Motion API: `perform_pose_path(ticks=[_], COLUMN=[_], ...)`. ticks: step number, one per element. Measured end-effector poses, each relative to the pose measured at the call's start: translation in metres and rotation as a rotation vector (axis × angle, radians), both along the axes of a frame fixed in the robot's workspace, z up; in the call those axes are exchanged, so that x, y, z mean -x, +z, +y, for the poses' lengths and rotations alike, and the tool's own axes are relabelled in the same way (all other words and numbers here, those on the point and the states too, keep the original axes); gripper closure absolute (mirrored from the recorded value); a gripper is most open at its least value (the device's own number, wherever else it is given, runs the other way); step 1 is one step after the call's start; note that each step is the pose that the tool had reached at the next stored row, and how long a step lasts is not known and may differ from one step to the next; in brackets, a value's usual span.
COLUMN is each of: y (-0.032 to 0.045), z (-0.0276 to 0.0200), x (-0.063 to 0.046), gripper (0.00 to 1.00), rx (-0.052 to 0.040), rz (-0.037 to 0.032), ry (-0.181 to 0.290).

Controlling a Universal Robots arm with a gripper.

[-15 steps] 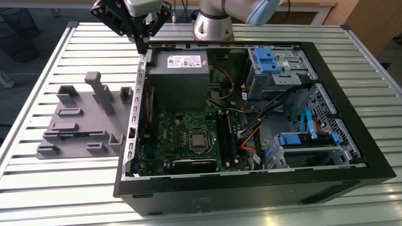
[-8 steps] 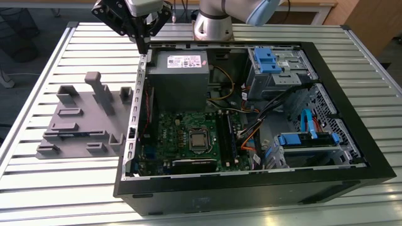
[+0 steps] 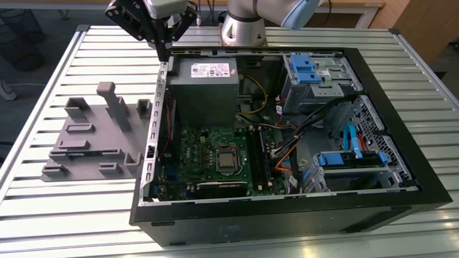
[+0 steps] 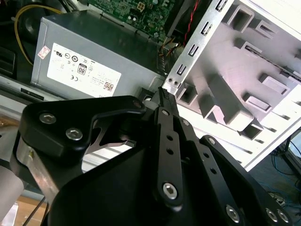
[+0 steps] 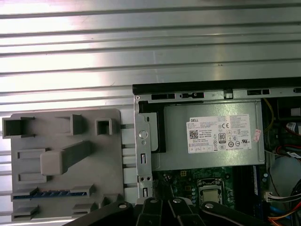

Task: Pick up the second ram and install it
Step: 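Reach for the second ram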

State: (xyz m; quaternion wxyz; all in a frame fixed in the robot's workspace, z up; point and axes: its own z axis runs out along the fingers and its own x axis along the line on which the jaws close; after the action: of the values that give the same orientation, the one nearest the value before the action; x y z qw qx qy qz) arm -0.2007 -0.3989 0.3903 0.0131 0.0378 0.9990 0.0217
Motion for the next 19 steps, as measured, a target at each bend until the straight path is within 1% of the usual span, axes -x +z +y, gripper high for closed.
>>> perform_pose_path(ticks=[7,19], y=[0.0,0.0003], z=[0.0,0.0], x=[0.0013,-0.0015], gripper=[0.89,0.89], rx=[0.0,0.0], rz=[0.0001,0.0], ry=[0.0,0.0])
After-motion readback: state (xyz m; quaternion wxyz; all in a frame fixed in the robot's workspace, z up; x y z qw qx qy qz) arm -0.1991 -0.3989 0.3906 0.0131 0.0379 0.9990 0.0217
